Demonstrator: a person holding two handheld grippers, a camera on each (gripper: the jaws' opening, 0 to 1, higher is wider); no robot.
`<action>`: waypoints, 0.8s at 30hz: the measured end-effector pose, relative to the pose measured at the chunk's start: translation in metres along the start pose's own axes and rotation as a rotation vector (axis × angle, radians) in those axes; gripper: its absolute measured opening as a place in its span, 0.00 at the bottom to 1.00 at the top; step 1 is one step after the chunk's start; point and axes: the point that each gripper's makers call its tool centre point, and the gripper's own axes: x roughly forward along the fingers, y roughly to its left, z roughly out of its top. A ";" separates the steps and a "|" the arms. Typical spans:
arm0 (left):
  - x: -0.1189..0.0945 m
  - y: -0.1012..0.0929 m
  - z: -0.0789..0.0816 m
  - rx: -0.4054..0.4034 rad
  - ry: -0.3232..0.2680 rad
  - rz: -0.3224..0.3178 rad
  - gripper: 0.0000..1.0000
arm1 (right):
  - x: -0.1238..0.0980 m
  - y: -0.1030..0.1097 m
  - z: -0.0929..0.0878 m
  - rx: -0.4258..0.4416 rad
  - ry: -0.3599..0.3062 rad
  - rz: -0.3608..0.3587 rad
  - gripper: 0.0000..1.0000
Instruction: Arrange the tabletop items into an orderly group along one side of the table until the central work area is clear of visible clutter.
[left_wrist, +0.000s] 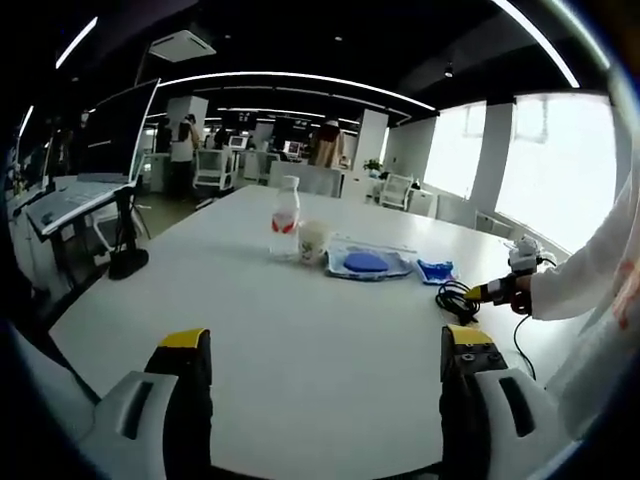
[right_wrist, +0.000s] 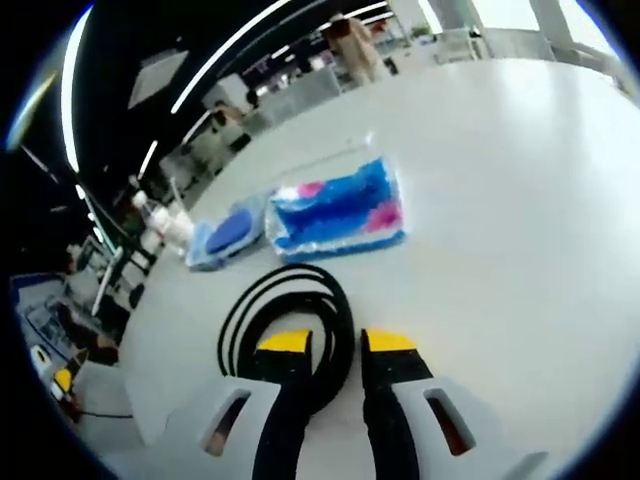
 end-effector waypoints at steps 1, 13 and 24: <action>0.000 0.000 0.000 0.000 0.000 -0.001 0.98 | 0.000 0.000 0.000 -0.001 -0.003 -0.002 0.20; 0.002 -0.003 -0.001 -0.003 0.010 -0.015 1.00 | -0.013 -0.005 0.009 -0.005 -0.067 -0.023 0.33; 0.004 -0.005 -0.003 -0.007 0.025 -0.039 1.00 | -0.032 -0.003 0.014 -0.019 -0.136 -0.034 0.45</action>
